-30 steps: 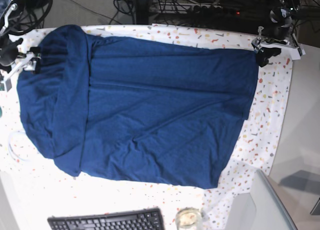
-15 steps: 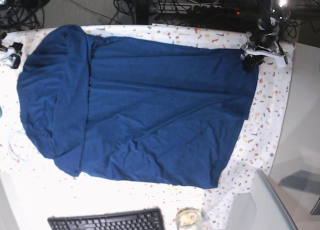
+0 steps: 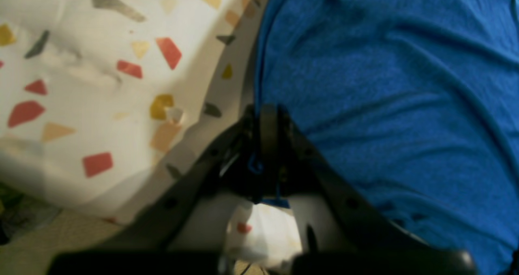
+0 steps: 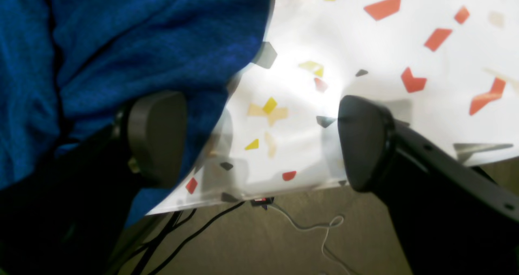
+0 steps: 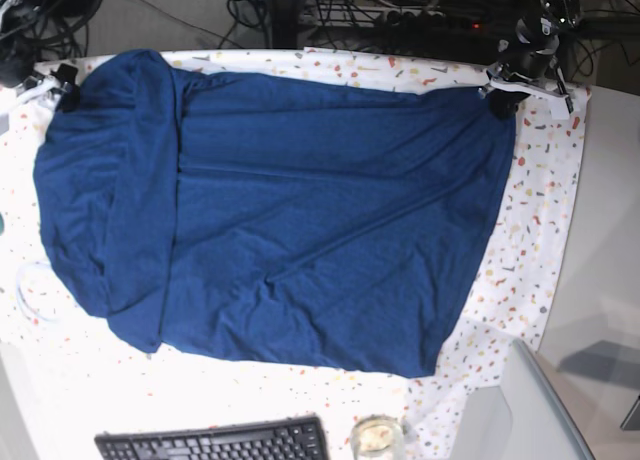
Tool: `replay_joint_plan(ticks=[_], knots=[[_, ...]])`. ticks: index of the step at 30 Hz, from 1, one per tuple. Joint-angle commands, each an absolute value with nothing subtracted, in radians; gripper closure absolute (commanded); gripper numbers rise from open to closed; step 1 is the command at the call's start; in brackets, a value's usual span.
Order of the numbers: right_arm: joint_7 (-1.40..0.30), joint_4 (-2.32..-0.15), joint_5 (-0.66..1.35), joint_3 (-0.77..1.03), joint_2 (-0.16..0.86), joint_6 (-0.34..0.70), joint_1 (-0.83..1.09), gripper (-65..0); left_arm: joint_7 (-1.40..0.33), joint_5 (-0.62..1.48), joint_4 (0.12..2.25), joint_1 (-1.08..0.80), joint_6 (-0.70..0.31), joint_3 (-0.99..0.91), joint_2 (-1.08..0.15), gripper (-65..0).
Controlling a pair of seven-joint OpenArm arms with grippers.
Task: Layout the t-shirt on the table in an organized manner, then fold the t-shirt properly
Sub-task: 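Pull the held corners apart, stretching the shirt edge taut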
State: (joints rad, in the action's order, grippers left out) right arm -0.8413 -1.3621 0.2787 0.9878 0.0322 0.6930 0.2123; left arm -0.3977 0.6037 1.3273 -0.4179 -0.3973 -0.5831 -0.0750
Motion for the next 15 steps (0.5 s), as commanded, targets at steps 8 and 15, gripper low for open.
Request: replay_joint_plan(ticks=[8, 15], knots=[[-0.868, -1.382, 0.407, 0.831, 0.031, 0.698, 0.271, -54.3, -0.381, 0.618, 1.371, -0.420, -0.409, -0.587, -0.088, 0.0], [-0.869, -1.380, 0.438, 0.785, 0.031, 0.698, 0.282, -54.2, -0.381, 0.615, 1.366, -0.421, -0.409, -0.587, -0.088, 0.0]])
